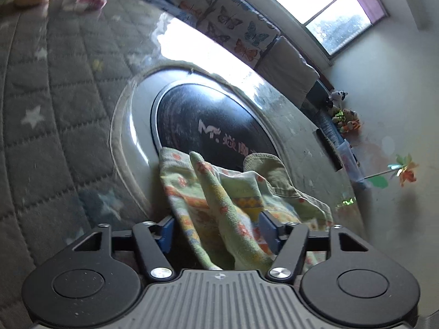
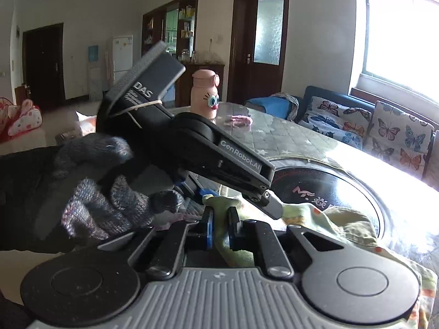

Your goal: Fold clothes

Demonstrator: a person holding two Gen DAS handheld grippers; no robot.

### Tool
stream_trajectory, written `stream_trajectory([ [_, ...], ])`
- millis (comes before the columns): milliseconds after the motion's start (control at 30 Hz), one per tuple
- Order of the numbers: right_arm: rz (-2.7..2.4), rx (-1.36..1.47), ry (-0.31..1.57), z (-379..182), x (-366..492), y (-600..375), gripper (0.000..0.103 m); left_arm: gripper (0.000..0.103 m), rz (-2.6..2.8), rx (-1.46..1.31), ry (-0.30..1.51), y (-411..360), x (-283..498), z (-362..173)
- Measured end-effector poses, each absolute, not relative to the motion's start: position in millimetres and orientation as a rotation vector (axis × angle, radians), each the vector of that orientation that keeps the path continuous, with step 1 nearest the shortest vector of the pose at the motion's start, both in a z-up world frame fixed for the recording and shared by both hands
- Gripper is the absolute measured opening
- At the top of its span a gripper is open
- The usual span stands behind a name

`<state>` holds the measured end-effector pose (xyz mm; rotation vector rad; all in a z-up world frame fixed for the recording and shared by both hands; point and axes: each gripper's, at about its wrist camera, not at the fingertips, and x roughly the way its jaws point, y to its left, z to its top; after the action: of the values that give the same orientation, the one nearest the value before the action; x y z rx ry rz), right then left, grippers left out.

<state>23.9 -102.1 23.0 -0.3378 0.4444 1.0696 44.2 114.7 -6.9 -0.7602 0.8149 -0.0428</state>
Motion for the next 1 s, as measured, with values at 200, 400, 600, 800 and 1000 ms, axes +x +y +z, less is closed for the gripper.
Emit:
stream_trajectory([
  [200,1.090,-0.330,0.448,24.0,24.2,-109.4,0.009,0.033,-0.045,-0.794,0.824,112.6,41.6,-9.7],
  [400,1.111,-0.285,0.485,25.7,30.2,-122.7,0.011,0.012,-0.036,-0.755,0.816,111.7,42.4,-10.4],
  [600,0.968,-0.248,0.490,28.1,49.0,-161.8,0.011,0.011,-0.020,-0.738,0.819,113.1,43.0,-14.6],
  [800,0.754,-0.235,0.547,13.7,99.4,-191.0,0.012,0.011,-0.014,-0.724,0.819,110.6,42.7,-15.5],
  [1000,0.628,-0.208,0.617,-10.5,148.2,-206.6,0.012,0.011,-0.010,-0.708,0.817,108.4,44.4,-14.9],
])
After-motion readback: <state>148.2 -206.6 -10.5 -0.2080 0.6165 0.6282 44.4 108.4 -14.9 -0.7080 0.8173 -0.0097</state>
